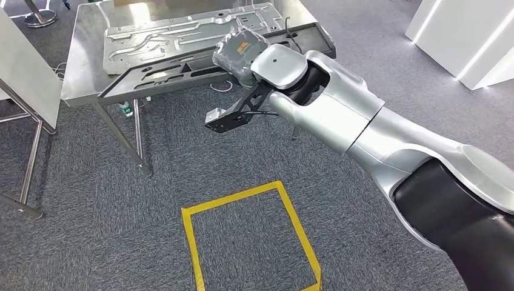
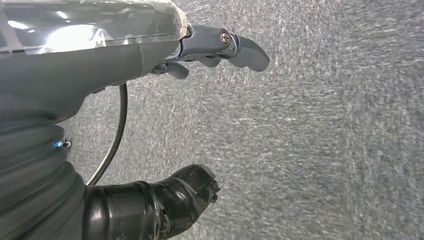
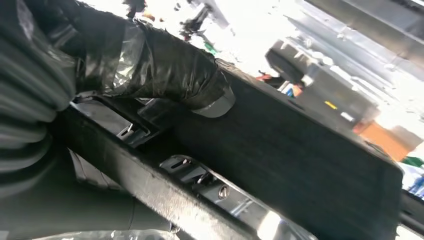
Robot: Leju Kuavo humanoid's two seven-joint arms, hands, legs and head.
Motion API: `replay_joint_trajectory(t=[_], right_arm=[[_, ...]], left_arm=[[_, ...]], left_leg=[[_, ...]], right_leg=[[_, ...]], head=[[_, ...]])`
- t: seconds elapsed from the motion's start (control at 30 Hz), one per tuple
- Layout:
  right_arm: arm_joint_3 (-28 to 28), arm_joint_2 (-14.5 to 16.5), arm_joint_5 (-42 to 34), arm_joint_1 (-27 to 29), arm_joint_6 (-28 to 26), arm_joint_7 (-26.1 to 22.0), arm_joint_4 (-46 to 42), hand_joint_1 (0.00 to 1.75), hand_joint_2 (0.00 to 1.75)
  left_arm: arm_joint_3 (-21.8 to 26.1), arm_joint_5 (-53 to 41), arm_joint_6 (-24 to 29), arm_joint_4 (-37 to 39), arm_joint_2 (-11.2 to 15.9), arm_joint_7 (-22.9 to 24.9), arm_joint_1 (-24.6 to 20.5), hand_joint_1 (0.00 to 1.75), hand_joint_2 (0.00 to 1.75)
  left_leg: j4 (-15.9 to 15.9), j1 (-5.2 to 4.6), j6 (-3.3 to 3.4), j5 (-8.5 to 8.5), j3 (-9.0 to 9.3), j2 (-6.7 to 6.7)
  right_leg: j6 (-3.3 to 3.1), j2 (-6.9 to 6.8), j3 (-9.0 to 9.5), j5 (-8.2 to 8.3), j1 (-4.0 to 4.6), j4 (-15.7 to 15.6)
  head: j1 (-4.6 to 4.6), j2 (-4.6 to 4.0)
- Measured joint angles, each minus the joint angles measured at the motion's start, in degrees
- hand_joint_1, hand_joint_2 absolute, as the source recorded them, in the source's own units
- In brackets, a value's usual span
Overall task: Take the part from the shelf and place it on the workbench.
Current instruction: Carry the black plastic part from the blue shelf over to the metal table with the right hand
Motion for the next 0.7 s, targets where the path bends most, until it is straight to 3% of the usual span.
replay_joint_trajectory(t=[0.03, 0.13, 0.17, 0.2, 0.27, 0.33, 0.43, 0.5, 0.53, 0.63, 0.7], right_arm=[[0.0, 0.1, 0.1, 0.0, 0.0, -0.1, 0.0, 1.75, 1.75], [0.0, 0.3, 0.3, 0.0, 0.1, -0.1, 0.1, 1.75, 1.75], [0.0, 0.3, 0.3, 0.0, 0.1, -0.1, 0.1, 1.75, 1.75], [0.0, 0.4, 0.3, 0.0, 0.2, -0.1, 0.1, 1.75, 1.75], [0.0, 0.5, 0.3, -0.1, 0.2, -0.1, 0.2, 1.75, 1.75], [0.0, 0.5, 0.3, -0.2, 0.2, -0.1, 0.2, 1.75, 1.75], [0.0, 0.4, 0.4, -0.1, 0.2, -0.1, 0.4, 1.75, 1.75], [0.0, 0.4, 0.4, 0.1, 0.2, -0.1, 0.5, 1.75, 1.75], [0.0, 0.4, 0.4, 0.1, 0.2, -0.1, 0.6, 1.75, 1.75], [0.0, 0.4, 0.5, 0.0, 0.2, -0.2, 0.8, 1.75, 1.75], [0.0, 0.5, 0.6, -0.1, 0.2, -0.2, 0.9, 1.75, 1.75]], left_arm=[[0.0, 0.0, 0.0, 0.0, 0.0, 0.0, 0.0, 0.00, 1.75], [0.0, -0.1, 0.0, 0.0, 0.1, 0.0, 0.1, 0.00, 1.75], [0.0, -0.1, 0.0, 0.0, 0.1, 0.0, 0.1, 0.00, 1.75], [0.0, -0.1, -0.1, 0.0, 0.2, 0.0, 0.1, 0.00, 1.75], [0.0, -0.1, -0.1, 0.0, 0.2, 0.0, 0.0, 0.00, 1.75], [0.0, -0.1, -0.1, 0.0, 0.2, 0.0, 0.0, 0.00, 1.75], [0.0, -0.1, -0.1, 0.0, 0.2, 0.0, 0.0, 0.00, 1.75], [0.0, -0.1, -0.1, 0.0, 0.2, 0.0, 0.0, 0.00, 1.75], [0.0, -0.1, -0.1, 0.0, 0.2, 0.0, 0.0, 0.00, 1.75], [0.0, -0.1, -0.1, 0.0, 0.2, 0.0, 0.0, 0.00, 1.75], [0.0, -0.3, 0.0, 0.0, 0.2, -0.1, -0.1, 0.00, 1.75]], left_leg=[[-2.5, 0.09, -0.05, 1.04, 0.11, 0.02], [-13.1, -0.02, 0.39, 9.96, 2.46, 0.20], [-14.7, -0.21, 0.77, 11.70, 2.91, 0.25], [-15.3, -0.37, 1.20, 12.30, 3.11, 0.28], [-15.7, -0.42, 2.02, 12.22, 3.88, 0.22], [-16.0, -0.31, 2.73, 11.85, 4.96, 0.20], [-16.2, -0.31, 3.21, 10.65, 6.23, 0.21], [-16.0, -0.32, 3.18, 9.56, 7.27, 0.17], [-16.0, -0.32, 3.13, 8.98, 7.96, 0.13], [-16.0, -0.37, 2.61, 7.22, 10.06, -0.06], [-16.0, -0.48, 1.83, 6.41, 10.77, -0.10]], right_leg=[[0.17, 0.07, 0.83, -0.70, -0.02, 0.1], [0.89, 0.13, 2.75, -2.79, -0.01, 0.6], [1.22, 0.20, 2.93, -3.26, 0.00, 0.7], [1.56, 0.28, 3.00, -3.50, 0.01, 0.9], [2.17, 0.32, 2.88, -3.59, -0.04, 1.7], [2.62, 0.20, 1.10, -3.76, -0.16, 5.5], [3.20, 0.08, -5.65, -7.10, -0.52, 15.6], [3.40, 0.00, -8.71, -8.68, -0.80, 18.0], [3.36, -0.04, -8.81, -7.73, -0.91, 16.4], [2.77, -0.28, -5.73, -0.18, -0.87, 5.6], [2.23, -0.37, -4.60, 1.98, -0.58, 2.1]], head=[[0.00, 0.00], [0.02, 0.00], [0.02, 0.01], [0.03, 0.01], [0.02, 0.01], [0.04, 0.00], [0.04, 0.00], [0.05, 0.00], [0.05, 0.00], [0.04, 0.00], [0.03, 0.01]])
